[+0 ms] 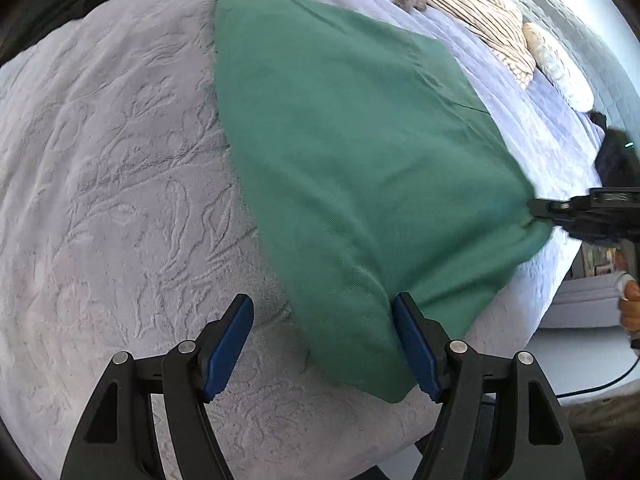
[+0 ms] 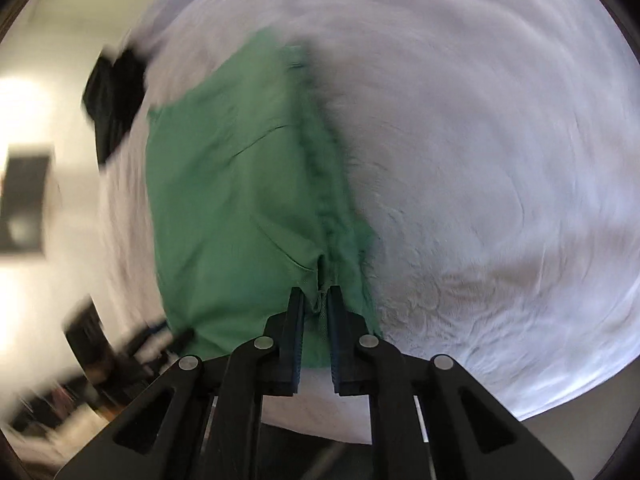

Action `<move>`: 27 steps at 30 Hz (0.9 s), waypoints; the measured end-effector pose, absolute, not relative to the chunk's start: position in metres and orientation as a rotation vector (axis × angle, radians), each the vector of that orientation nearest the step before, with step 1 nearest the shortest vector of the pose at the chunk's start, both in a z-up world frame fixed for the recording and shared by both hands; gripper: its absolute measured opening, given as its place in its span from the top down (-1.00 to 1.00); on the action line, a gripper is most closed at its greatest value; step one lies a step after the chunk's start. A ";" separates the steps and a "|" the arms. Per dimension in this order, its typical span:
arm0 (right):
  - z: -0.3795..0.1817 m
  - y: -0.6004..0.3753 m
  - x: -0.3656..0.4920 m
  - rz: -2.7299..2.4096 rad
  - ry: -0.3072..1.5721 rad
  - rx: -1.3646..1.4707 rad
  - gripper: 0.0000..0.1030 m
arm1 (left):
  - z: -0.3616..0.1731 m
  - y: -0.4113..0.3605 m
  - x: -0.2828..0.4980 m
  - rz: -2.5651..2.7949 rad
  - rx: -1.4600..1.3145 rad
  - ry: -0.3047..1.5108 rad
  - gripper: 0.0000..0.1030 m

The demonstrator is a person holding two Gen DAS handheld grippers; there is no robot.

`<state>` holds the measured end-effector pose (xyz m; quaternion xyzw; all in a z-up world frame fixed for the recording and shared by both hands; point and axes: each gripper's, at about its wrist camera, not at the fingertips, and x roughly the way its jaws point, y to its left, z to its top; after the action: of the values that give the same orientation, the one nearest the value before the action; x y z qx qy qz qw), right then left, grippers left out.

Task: Fold large clothes

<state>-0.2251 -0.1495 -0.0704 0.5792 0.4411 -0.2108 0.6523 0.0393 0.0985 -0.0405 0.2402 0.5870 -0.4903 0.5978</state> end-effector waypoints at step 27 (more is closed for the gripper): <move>-0.017 -0.103 -0.228 -0.678 1.158 1.016 0.81 | -0.045 0.085 0.019 -0.966 0.579 1.397 -0.66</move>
<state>-0.2285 -0.1029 -0.0173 0.4501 0.5130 -0.3002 0.6665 0.0186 0.0849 -0.0448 0.2521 0.6086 -0.4209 0.6236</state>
